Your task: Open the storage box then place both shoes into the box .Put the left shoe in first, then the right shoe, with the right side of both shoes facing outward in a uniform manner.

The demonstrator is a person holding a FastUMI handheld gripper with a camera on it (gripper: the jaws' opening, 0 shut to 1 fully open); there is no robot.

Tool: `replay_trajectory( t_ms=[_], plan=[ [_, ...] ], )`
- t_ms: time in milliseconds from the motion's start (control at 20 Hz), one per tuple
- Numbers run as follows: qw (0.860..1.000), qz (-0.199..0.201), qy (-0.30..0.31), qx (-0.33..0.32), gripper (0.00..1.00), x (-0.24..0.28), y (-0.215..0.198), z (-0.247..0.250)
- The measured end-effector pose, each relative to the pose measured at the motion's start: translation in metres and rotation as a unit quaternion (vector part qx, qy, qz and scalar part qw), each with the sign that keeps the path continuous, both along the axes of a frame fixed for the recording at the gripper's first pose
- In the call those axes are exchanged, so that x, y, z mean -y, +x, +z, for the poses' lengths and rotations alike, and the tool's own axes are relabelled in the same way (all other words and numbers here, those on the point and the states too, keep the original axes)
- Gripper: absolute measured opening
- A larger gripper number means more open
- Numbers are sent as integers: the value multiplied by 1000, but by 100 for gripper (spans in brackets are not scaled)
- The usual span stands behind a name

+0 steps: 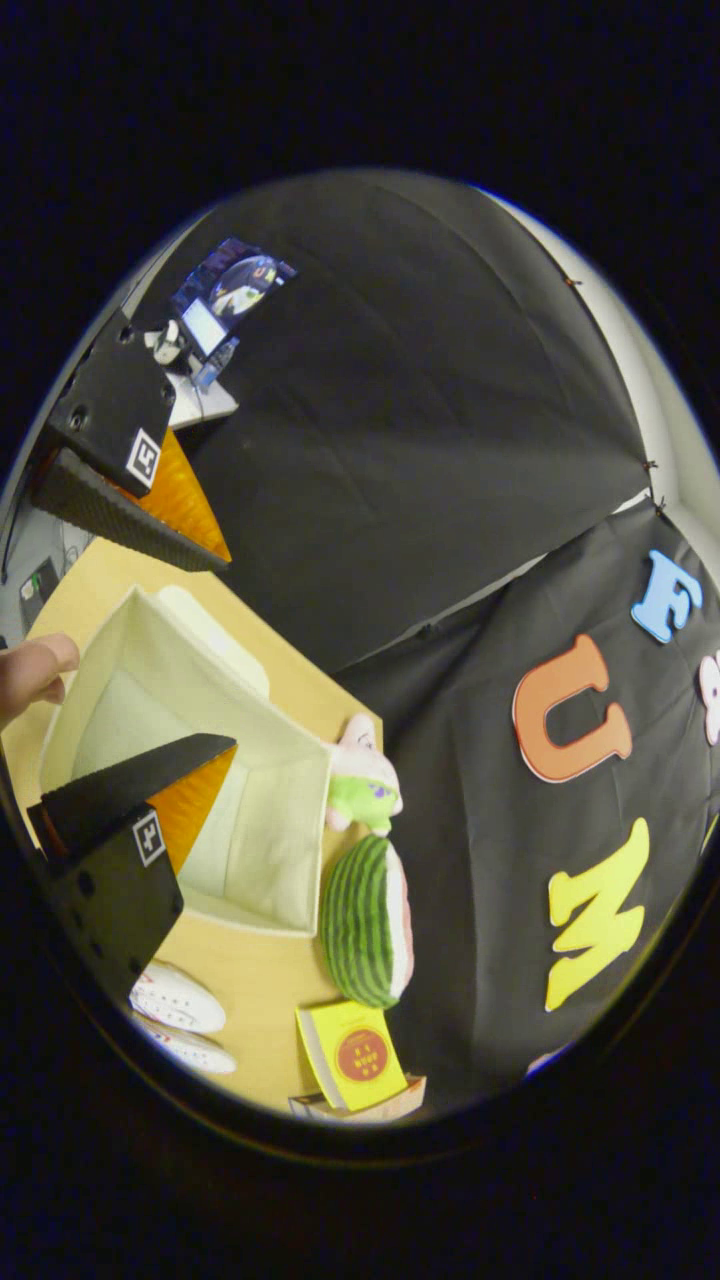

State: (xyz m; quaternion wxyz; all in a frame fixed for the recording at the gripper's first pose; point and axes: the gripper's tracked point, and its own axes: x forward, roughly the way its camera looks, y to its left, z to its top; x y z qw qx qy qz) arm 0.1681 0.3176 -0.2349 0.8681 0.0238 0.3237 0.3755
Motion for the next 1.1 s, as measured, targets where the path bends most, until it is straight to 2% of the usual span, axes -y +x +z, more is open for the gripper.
replay_trajectory(
  t_ms=[200,350,750,1000,1100],
  plan=[
    [999,-43,-19,13,100,78,13,-9],
    [996,-77,-32,-13,100,133,25,-26],
    [974,-172,-143,-34,100,264,62,-89],
    [965,-180,-182,-63,100,301,59,-115],
    [957,-182,-212,-83,99,314,53,-130]
  ],
)
